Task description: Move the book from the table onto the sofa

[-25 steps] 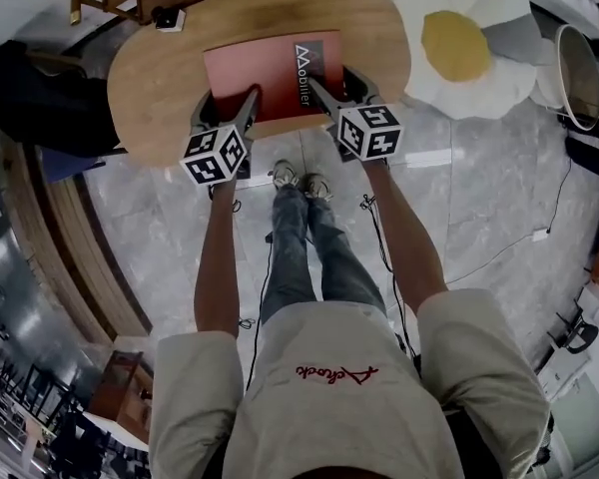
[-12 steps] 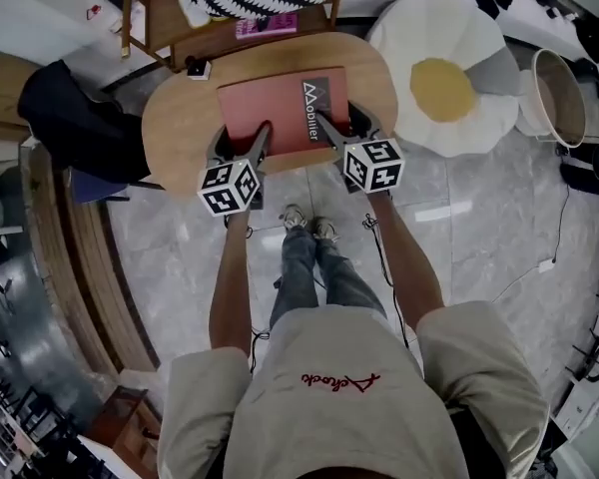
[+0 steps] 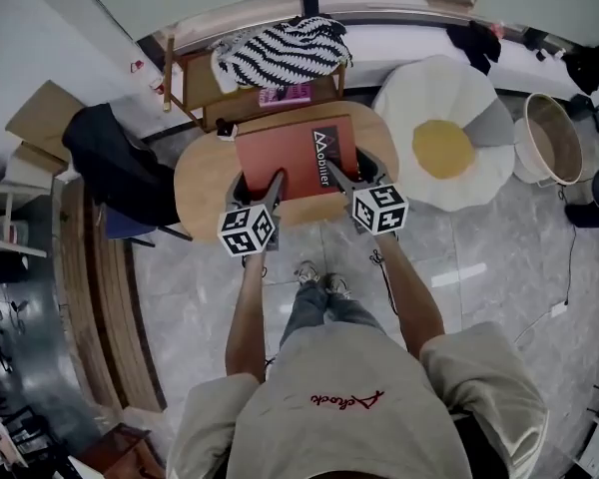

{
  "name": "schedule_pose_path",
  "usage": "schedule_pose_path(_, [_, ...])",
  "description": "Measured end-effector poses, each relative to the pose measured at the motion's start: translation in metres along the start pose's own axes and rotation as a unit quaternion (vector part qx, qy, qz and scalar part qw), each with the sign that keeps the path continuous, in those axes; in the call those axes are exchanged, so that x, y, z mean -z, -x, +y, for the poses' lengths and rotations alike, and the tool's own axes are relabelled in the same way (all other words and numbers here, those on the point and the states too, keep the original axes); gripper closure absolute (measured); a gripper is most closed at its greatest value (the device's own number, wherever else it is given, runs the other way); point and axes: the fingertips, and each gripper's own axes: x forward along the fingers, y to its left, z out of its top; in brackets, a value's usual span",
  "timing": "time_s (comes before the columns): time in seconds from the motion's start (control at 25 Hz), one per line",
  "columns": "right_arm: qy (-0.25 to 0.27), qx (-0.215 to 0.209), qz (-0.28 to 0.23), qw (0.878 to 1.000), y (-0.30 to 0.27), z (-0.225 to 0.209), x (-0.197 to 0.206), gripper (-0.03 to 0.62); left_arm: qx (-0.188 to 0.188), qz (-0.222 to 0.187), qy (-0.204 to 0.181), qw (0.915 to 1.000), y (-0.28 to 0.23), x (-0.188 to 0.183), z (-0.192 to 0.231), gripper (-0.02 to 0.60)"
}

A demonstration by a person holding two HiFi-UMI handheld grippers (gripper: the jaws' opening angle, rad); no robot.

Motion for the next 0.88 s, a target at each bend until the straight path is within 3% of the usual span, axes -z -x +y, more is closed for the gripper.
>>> schedule_pose_path(0.6, [0.045, -0.011, -0.064, 0.997, 0.045, 0.016, -0.085, 0.333, 0.007, -0.068, -0.021, 0.9975, 0.036, -0.072, -0.046, 0.216])
schedule_pose_path(0.88, [0.048, -0.013, -0.083, 0.995, 0.054, 0.023, -0.099, 0.335, 0.004, -0.084, -0.033, 0.9959, 0.048, -0.085, -0.053, 0.216])
